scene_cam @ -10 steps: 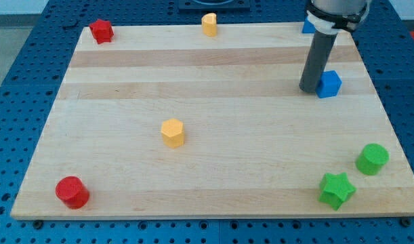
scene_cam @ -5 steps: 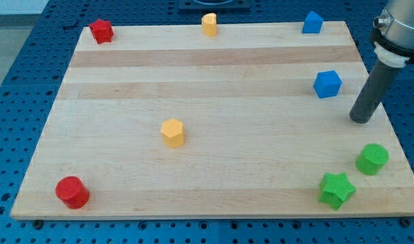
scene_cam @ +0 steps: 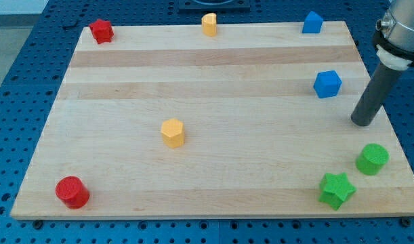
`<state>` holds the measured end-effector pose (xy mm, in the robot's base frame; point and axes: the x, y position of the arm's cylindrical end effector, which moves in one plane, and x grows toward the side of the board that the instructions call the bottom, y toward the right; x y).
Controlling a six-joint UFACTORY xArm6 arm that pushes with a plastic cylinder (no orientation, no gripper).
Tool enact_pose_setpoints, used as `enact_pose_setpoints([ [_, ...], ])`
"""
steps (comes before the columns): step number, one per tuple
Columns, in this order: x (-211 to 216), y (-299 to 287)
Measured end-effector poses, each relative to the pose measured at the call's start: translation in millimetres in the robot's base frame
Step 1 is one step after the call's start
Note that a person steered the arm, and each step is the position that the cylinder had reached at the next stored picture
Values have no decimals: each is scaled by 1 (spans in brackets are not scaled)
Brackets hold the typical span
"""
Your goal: Point your arm towards the green star
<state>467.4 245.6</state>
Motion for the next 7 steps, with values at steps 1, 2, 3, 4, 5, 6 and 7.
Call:
enact_pose_setpoints([
  [1,0,26],
  [2,0,96],
  [3,5,100],
  [4,60,100],
  [5,135,97],
  [6,150,73],
  [7,151,27],
])
